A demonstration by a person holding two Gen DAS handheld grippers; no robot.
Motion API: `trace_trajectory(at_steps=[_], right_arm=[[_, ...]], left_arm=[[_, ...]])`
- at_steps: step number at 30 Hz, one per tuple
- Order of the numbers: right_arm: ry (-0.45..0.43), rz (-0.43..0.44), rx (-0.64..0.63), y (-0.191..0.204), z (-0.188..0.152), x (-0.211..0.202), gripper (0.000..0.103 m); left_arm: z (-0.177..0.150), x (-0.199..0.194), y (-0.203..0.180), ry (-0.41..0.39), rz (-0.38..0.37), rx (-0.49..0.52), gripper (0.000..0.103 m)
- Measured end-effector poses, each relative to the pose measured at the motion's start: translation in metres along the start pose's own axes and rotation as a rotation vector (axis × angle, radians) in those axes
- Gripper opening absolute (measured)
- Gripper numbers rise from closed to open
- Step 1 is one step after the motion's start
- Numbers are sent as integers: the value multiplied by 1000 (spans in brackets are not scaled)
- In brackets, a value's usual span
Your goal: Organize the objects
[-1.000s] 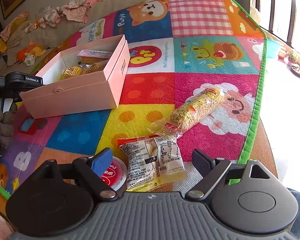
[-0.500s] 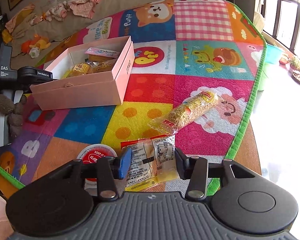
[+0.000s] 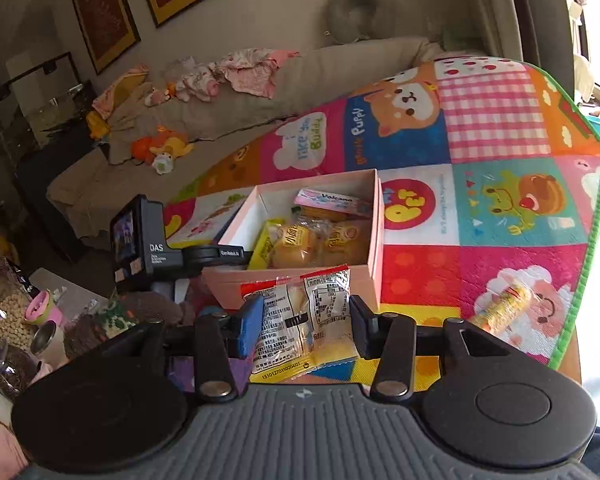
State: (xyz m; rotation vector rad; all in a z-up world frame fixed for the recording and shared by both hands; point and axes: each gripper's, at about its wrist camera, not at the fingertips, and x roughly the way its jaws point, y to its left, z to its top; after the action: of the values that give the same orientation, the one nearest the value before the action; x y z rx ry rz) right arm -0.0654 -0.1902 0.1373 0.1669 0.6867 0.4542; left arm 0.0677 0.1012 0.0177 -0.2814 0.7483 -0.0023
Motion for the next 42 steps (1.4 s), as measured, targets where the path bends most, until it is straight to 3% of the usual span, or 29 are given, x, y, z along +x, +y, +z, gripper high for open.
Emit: trace_trajectory(at_steps=[5, 6, 7, 8, 10, 13, 15, 19, 24, 29, 33, 36, 42], right_arm=[[-123, 41, 64, 25, 73, 46, 48], [-142, 52, 71, 29, 86, 59, 54], [-149, 53, 56, 35, 98, 74, 75], [-153, 37, 45, 39, 106, 89, 86], [-120, 10, 45, 42, 111, 107, 86], [-90, 18, 54, 29, 91, 104, 86], [-90, -34, 33, 18, 71, 91, 86], [-40, -113, 41, -17, 32, 63, 101], [59, -243, 8, -48, -26, 42, 103], [174, -210, -7, -50, -78, 39, 103], [200, -157, 11, -42, -90, 47, 103], [236, -161, -2, -36, -94, 58, 103], [219, -200, -6, -30, -95, 63, 103]], left_arm=[[0, 0, 0, 2, -2, 3, 18], [0, 1, 0, 3, -3, 6, 18], [0, 1, 0, 3, -4, 9, 18], [0, 1, -1, 2, -5, 12, 18], [0, 0, -1, 1, -5, 11, 18], [0, 1, 0, 0, -5, 10, 18], [0, 1, 1, -1, -7, 9, 18], [0, 1, 1, -1, -12, 3, 18], [0, 1, 2, -3, -9, 4, 18], [0, 1, 1, -2, -6, 4, 18], [0, 1, 2, -3, -7, 1, 17], [-1, 1, 2, -5, -5, 0, 17], [-2, 0, 2, -7, -5, -2, 17]])
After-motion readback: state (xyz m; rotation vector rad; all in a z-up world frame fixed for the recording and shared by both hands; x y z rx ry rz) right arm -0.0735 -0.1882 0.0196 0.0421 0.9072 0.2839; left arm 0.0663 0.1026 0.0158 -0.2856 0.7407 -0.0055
